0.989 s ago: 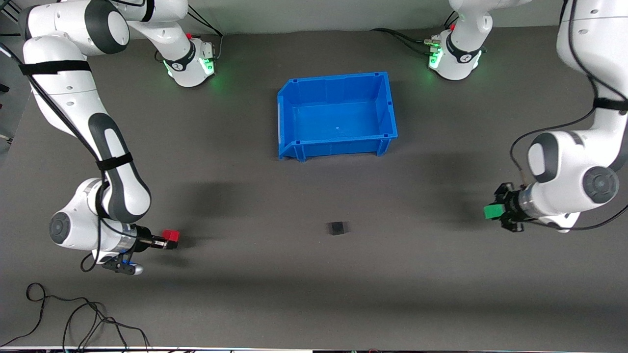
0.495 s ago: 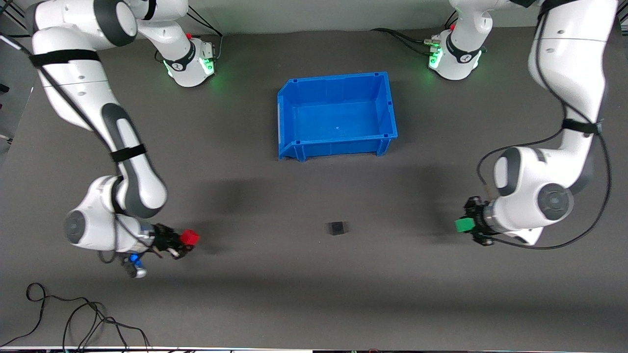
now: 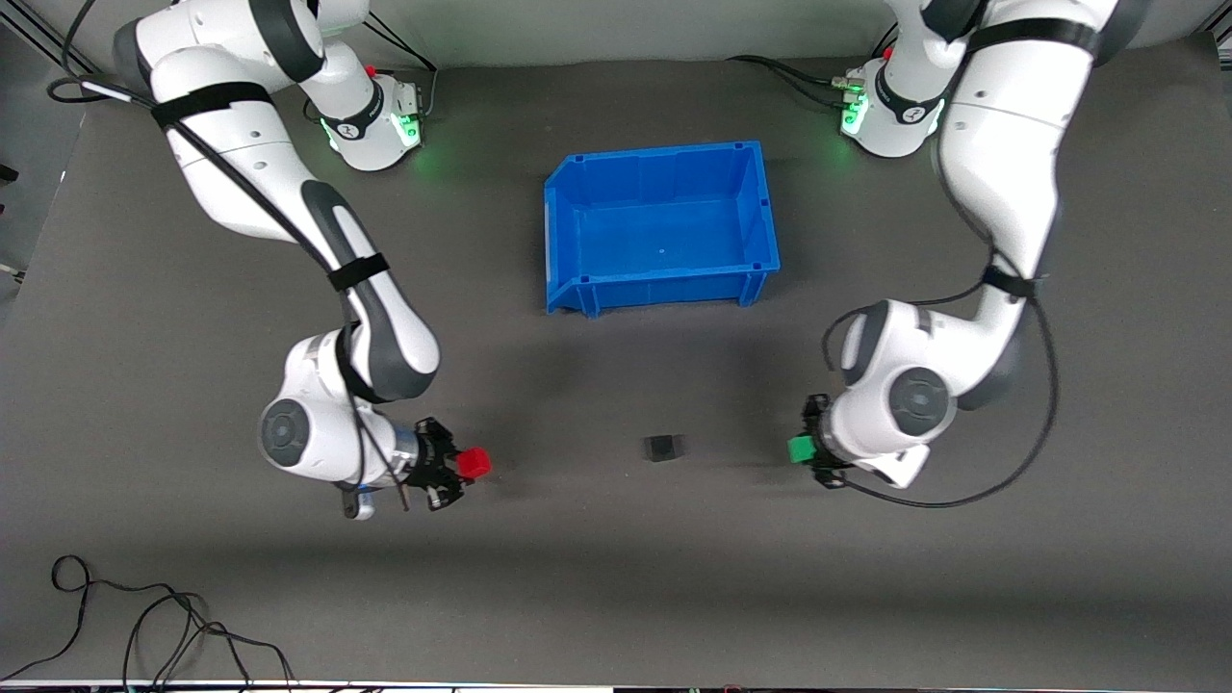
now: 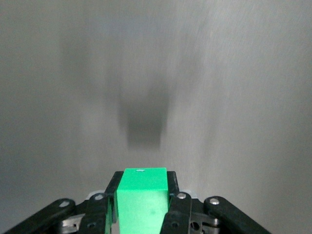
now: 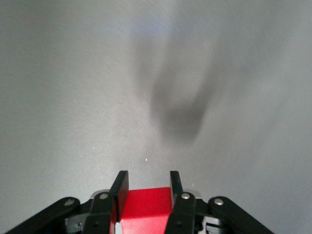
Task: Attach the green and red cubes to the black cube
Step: 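Carry the red cube and green cube toward the black cube, then set the red and green cubes down against opposite sides of the black cube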
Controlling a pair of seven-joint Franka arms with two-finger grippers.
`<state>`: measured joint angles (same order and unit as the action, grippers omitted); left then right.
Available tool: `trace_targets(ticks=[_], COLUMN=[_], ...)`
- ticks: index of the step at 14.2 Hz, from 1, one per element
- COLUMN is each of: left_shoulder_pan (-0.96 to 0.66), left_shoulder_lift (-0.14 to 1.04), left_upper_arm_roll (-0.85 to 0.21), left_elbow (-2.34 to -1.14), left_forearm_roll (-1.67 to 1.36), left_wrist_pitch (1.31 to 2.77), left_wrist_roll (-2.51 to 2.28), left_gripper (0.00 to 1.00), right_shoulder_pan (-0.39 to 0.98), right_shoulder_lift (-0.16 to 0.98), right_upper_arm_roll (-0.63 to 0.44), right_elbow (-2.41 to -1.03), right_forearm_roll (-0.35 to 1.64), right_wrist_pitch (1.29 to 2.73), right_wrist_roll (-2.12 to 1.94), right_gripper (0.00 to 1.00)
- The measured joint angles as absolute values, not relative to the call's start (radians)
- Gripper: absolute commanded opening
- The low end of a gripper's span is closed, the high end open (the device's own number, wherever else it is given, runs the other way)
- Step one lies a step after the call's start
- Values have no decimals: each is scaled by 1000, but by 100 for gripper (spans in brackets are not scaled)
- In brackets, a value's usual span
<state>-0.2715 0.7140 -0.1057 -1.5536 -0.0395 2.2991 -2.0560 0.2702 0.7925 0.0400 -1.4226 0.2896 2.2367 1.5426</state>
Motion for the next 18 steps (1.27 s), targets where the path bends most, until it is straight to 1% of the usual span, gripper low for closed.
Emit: trace_targets(ticks=[3, 6, 9, 11, 15, 18], left_shoulder_pan=[-332, -377, -419, -446, -484, -486], left_shoulder_lift=[736, 784, 834, 853, 870, 875], left_upper_arm_roll=[-106, -106, -106, -106, -105, -104], left_elbow=[-1545, -1516, -1472, -1458, -1448, -1442], left_forearm_roll=[-40, -40, -40, -40, -40, -41], left_wrist_pitch=[2362, 2376, 2378, 2392, 2468, 2475], left_wrist_roll=[-2136, -2199, -2230, -2239, -2277, -2279], left_gripper=[0, 0, 0, 0, 0, 0], right_shoulder_pan=[327, 418, 506, 549, 583, 586], right_shoulder_lift=[850, 910, 928, 931, 970, 1003], right_upper_arm_roll=[43, 43, 38, 36, 33, 25], right_elbow=[-1367, -1311, -1282, -1279, -1268, -1234], right_forearm_roll=[290, 290, 269, 221, 179, 127], right_wrist_pitch=[2237, 2239, 2247, 2291, 2352, 2390], right_wrist_roll=[1744, 1879, 2015, 2130, 2242, 2300], right_gripper=[0, 0, 0, 0, 0, 0])
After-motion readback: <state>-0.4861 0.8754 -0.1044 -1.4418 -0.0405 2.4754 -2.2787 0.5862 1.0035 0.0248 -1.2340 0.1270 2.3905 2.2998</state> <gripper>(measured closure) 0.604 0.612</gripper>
